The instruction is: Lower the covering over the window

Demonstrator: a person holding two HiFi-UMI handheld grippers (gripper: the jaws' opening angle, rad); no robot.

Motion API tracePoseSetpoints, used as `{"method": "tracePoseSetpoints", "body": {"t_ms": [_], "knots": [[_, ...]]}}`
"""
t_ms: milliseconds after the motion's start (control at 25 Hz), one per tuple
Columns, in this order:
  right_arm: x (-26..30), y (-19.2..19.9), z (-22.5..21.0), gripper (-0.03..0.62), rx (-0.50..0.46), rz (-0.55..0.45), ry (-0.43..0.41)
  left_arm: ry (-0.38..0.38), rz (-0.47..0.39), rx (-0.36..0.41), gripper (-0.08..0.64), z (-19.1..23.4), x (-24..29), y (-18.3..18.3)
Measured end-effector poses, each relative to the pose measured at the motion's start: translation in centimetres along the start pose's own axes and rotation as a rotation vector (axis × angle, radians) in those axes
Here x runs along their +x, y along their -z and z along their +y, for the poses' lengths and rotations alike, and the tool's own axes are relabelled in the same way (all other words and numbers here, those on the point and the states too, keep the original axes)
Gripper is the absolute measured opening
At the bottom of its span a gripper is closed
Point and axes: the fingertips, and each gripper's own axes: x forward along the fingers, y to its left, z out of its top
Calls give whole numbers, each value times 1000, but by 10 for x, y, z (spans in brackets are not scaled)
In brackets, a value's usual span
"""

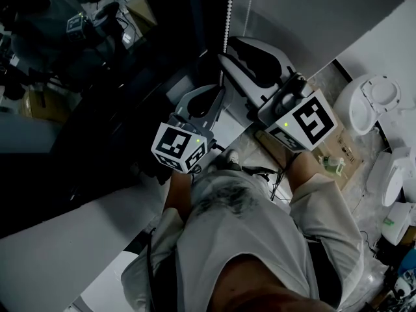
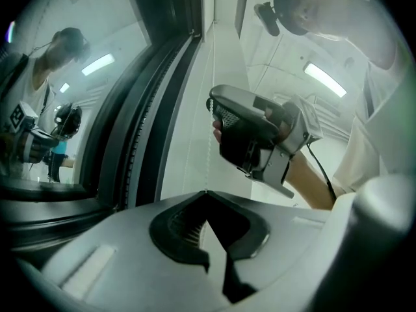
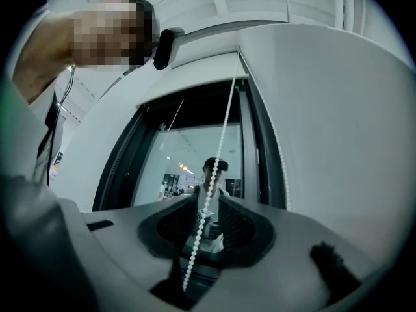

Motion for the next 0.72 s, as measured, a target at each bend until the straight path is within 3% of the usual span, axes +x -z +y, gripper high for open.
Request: {"method": "tracePoseSetpoints", "body": {"t_ms": [120, 280, 520, 720], "knots": [[4, -2, -3, 102, -18, 9, 10, 4, 1, 2, 10, -2, -2, 0], [8, -6, 0, 25, -35, 8, 22, 6, 0, 1, 9, -3, -5, 1], [4, 2, 0, 20, -7, 41, 26, 5, 8, -14, 11, -4, -7, 8], [-3, 33, 7, 18, 16, 116, 19, 5, 80, -36, 11, -9, -7, 40]]}}
